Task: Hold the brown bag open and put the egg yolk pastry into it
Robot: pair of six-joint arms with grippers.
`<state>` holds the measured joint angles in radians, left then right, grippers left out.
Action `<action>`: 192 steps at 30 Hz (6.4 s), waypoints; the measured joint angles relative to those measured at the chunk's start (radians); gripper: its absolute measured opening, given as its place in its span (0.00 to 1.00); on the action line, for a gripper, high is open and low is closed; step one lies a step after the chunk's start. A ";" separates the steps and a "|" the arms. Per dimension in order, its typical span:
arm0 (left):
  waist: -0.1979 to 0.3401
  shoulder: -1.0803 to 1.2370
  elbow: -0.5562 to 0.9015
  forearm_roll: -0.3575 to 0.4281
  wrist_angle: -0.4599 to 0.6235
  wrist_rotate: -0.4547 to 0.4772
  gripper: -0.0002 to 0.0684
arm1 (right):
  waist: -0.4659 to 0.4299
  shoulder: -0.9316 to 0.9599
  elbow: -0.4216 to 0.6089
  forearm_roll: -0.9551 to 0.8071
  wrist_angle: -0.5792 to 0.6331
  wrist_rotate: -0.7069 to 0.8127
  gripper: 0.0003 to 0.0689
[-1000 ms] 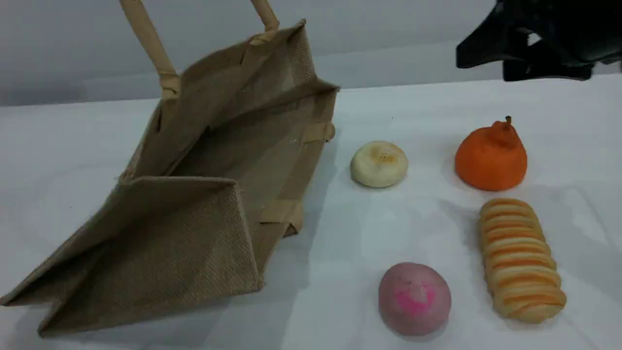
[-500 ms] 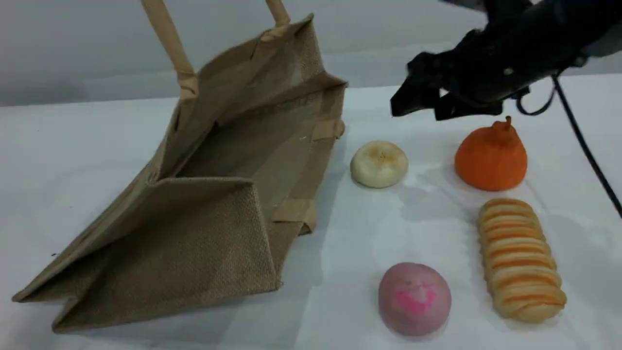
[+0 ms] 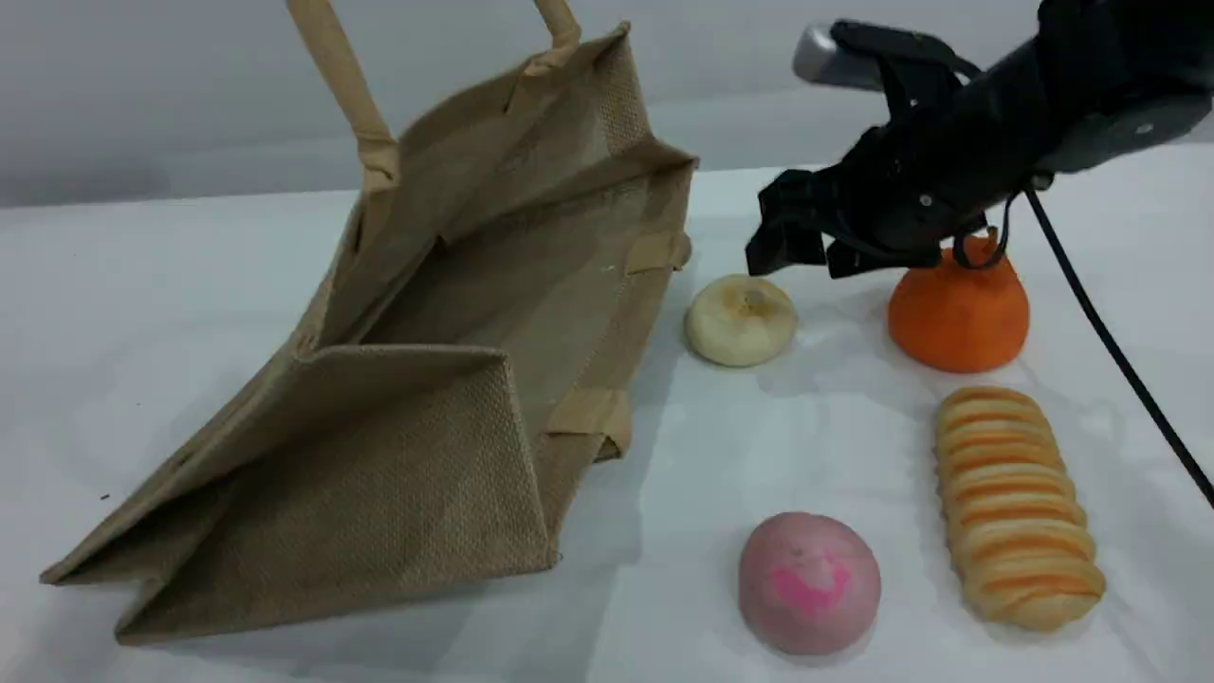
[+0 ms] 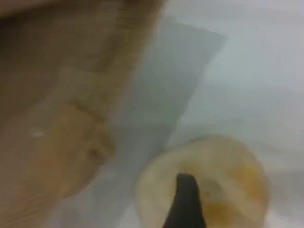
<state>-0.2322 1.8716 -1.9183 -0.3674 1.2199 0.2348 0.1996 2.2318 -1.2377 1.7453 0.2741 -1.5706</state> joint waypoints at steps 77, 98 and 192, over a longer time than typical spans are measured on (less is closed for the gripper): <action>0.000 0.001 -0.059 -0.214 0.000 0.265 0.13 | 0.000 -0.624 0.210 -0.502 0.312 0.450 0.05; 0.000 0.000 -0.059 -0.212 0.001 0.288 0.13 | 0.207 -0.617 0.263 -0.475 0.237 0.599 0.05; -0.029 0.138 -0.027 -0.337 -0.003 0.336 0.13 | 0.307 -1.198 0.064 -1.494 0.487 1.305 0.75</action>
<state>-0.2614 2.0096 -1.9448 -0.7045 1.2172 0.5705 0.5067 1.0340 -1.1733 0.2513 0.7607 -0.2660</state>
